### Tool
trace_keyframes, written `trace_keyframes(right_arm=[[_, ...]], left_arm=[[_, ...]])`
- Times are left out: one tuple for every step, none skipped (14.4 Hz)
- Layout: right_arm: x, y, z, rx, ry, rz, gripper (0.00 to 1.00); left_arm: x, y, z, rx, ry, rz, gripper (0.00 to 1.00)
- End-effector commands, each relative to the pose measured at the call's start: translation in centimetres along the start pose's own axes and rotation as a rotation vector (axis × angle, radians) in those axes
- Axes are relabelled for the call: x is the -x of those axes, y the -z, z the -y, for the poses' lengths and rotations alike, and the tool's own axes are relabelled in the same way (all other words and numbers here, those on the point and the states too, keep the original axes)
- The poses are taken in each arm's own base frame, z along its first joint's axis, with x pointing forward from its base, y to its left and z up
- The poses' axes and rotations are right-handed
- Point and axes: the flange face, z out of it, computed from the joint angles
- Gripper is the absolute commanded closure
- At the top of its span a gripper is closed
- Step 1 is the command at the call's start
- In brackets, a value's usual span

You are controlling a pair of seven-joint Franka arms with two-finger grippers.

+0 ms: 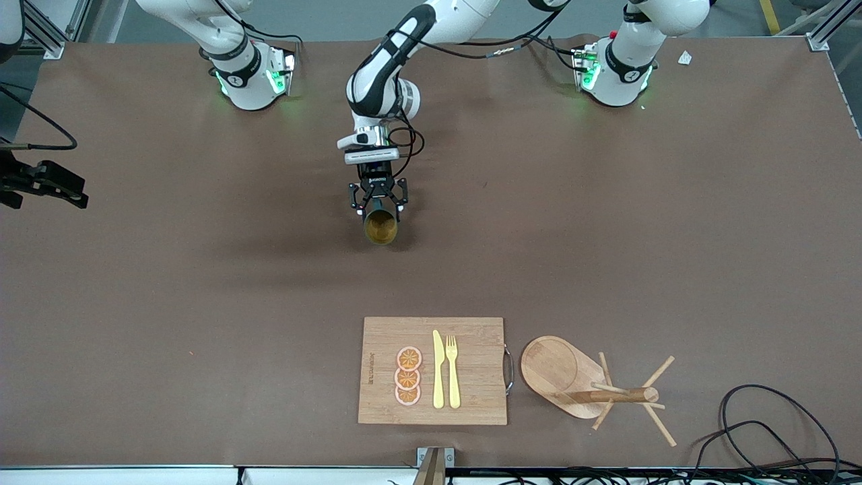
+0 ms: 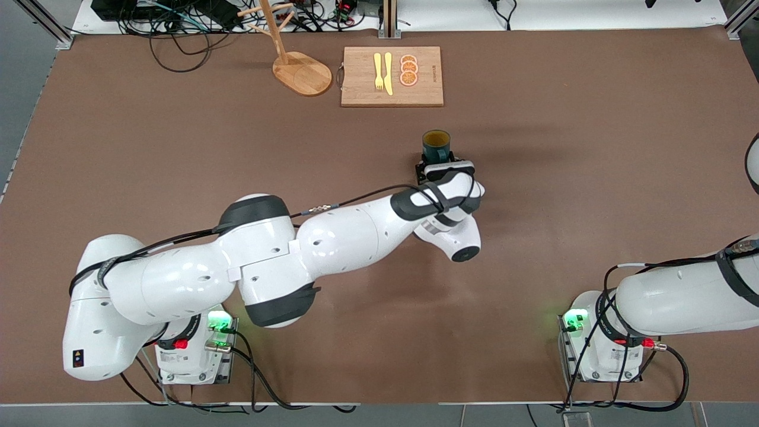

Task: Transfer cup from left to right arm and place
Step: 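Carry the teal mug with the left gripper toward the table middle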

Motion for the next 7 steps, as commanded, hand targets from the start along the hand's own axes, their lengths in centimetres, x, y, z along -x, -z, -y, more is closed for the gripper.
trace_keyframes(right_arm=[[0.1, 0.1, 0.2, 0.006, 0.013, 0.004, 0.0], [0.1, 0.1, 0.2, 0.006, 0.016, 0.004, 0.0], [0.1, 0.1, 0.2, 0.005, 0.017, 0.004, 0.0], [0.0, 0.1, 0.3, 0.005, 0.018, 0.004, 0.0], [0.0, 0.1, 0.3, 0.005, 0.018, 0.004, 0.0], [0.0, 0.1, 0.3, 0.005, 0.018, 0.004, 0.0], [0.0, 0.1, 0.3, 0.005, 0.018, 0.004, 0.0]], left_arm=[[1.7, 0.2, 0.0, 0.025, 0.028, -0.068, 0.51], [2.2, 0.9, -0.1, 0.035, 0.021, -0.065, 0.47], [2.4, 1.2, -0.1, 0.034, 0.02, -0.064, 0.45], [2.8, 1.4, 0.1, 0.028, 0.015, -0.066, 0.43], [3.4, 1.8, 0.1, 0.025, 0.006, -0.061, 0.42], [4.0, 2.5, 0.2, 0.018, 0.001, -0.056, 0.34], [4.4, 3.3, 0.1, 0.012, -0.002, -0.052, 0.19]])
